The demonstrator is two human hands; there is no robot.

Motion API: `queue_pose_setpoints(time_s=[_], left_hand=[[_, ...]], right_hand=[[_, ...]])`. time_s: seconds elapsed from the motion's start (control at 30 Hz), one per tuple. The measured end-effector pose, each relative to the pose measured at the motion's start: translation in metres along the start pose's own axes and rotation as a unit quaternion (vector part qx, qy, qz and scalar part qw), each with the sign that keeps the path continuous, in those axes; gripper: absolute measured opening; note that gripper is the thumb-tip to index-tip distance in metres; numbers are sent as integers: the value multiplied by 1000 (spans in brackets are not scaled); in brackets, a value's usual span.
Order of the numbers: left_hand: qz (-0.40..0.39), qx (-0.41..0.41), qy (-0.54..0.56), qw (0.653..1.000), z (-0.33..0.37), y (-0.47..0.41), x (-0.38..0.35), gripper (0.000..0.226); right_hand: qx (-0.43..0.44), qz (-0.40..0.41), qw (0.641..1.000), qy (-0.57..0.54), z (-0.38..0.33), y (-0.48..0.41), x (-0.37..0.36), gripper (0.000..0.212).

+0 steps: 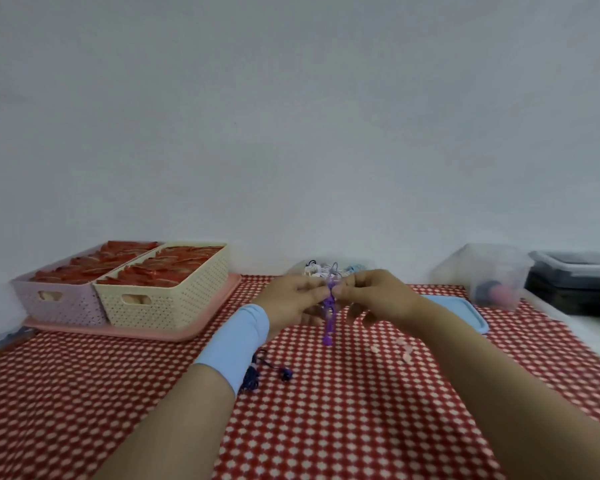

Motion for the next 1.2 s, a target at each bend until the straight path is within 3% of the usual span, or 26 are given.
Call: queue_pose_setpoints(time_s=[0.17, 0.23, 0.33, 0.5, 0.6, 0.67, 0.77, 0.97, 1.07, 1.2], left_hand=[[-17, 47, 17, 999, -18, -19, -34, 23], [4, 80, -94, 992, -25, -25, -36, 20], [46, 115, -308, 943, -34, -31, -27, 24], [81, 177, -397, 897, -48, -35, -20, 32], [123, 164, -452, 868, -45, -33, -20, 35], [133, 99, -467, 868, -38, -30, -24, 37], [62, 24, -490, 869, -26, -30, -41, 22], [-39, 65, -518, 852, -31, -29, -50, 15], [-29, 53, -498, 865, -32, -27, -49, 11], [30, 6, -391, 920, -35, -25, -45, 8]], right_hand=[[-34, 51, 997, 45, 26, 22, 23, 22], [-42, 61, 993, 90, 36, 25, 29, 15], [-66, 72, 981, 165, 52, 27, 39, 6], [-98, 99, 967, 214, 72, 32, 50, 11], [-115, 92, 962, 230, 76, 32, 51, 12], [-124, 96, 956, 248, 76, 32, 52, 12], [-150, 99, 943, 280, 77, 31, 53, 10], [-181, 88, 925, 323, 79, 30, 48, 10], [-161, 111, 933, 303, 79, 30, 48, 9], [-84, 157, 959, 220, 73, 31, 46, 8]])
Point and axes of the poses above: each hand's wrist, its own y-axis away from the middle knuckle, its own x-axis out of the back of the hand, z = x × y, the point moved 4 cm from there along -y, towards the middle knuckle, and after that the axes turned 13 degrees about -z, right-handed, at the moved point
